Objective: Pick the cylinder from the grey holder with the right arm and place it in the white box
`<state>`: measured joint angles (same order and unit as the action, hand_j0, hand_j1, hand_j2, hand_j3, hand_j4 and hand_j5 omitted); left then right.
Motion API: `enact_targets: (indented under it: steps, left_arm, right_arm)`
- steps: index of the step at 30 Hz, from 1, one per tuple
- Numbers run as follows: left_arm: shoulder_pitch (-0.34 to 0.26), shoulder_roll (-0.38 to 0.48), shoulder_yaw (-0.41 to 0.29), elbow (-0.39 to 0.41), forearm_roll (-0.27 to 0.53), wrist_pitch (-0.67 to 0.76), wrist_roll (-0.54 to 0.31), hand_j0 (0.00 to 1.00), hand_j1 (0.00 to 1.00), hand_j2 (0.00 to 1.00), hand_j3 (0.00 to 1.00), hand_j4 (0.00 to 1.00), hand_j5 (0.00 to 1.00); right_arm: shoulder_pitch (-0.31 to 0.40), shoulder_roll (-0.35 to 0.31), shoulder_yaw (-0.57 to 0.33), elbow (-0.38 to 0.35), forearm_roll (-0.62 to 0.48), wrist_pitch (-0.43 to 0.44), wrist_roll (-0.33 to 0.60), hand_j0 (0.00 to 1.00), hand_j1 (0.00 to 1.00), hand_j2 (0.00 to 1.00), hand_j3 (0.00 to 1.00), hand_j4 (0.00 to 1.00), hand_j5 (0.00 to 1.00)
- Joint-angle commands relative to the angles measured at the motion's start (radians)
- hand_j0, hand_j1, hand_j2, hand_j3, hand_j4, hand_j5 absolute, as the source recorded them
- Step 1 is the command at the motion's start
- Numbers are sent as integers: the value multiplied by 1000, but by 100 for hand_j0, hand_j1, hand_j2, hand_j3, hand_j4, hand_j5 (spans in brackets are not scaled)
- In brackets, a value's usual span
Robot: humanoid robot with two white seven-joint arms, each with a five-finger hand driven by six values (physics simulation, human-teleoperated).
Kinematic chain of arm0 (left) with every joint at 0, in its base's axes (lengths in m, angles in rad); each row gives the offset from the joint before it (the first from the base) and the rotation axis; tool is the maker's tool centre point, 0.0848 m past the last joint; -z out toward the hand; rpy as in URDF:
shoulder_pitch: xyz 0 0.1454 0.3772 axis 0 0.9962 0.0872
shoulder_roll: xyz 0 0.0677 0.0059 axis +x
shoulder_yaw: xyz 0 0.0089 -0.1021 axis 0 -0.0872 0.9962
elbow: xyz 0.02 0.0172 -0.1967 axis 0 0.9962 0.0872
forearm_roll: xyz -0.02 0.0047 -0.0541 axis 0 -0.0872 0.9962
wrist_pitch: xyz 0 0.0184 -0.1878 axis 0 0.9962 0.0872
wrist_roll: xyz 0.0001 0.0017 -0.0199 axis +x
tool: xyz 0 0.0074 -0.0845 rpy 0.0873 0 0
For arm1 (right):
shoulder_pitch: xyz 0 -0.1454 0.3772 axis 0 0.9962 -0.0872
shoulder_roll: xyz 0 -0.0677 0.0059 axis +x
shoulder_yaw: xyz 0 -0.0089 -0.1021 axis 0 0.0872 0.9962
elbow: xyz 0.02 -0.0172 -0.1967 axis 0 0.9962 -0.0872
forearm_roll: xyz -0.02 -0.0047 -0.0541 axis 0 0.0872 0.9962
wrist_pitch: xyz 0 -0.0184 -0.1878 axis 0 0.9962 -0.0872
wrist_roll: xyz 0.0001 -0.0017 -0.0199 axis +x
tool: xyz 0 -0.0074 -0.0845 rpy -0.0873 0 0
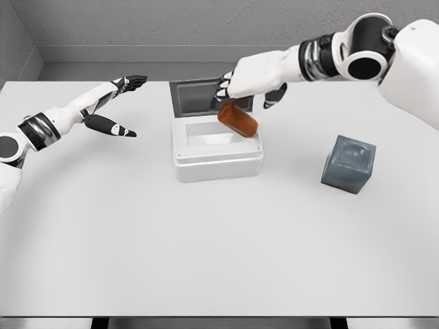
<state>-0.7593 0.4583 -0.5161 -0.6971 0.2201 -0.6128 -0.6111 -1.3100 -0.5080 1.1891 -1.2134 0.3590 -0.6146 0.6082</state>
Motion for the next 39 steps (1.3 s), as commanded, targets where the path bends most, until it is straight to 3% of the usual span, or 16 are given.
enact_targets:
  steps: [1,6,10,13,17,20,23,30,39]
  left_arm:
    - [0,0,1,-1,8,2,0,100,100,100,100,100,100]
    - [0,0,1,-1,7,2,0,100,100,100,100,100,100]
    - [0,2,1,-1,8,2,0,100,100,100,100,100,100]
    - [3,2,1,-1,7,2,0,100,100,100,100,100,100]
    - [-2,-1,-12,1,5,2,0,100,100,100,100,100,100]
    - [-14,-3,-7,2,-53,2,0,100,100,100,100,100,100]
    - [-49,-6,-10,11,-59,2,0,100,100,100,100,100,100]
    - [-98,-32,-12,64,-64,2,0,100,100,100,100,100,100]
    - [-138,-127,-12,165,-73,2,0,100,100,100,100,100,100]
  right_arm:
    - [0,-41,-31,-54,-3,4,-7,100,100,100,100,100,100]
    - [9,-236,-63,-244,-31,4,-84,100,100,100,100,100,100]
    - [11,-356,-62,-296,-78,4,-85,100,100,100,100,100,100]
    - [35,-510,-59,-337,-161,4,-88,100,100,100,100,100,100]
    - [143,-622,-48,-347,-161,4,-91,100,100,100,100,100,100]
    - [149,-658,-48,-347,-163,4,-91,100,100,100,100,100,100]
    - [156,-670,-48,-342,-167,4,-97,100,100,100,100,100,100]
    - [203,-669,-48,-333,-180,4,-304,100,100,100,100,100,100]
    - [244,-659,-69,-341,-183,4,-321,100,100,100,100,100,100]
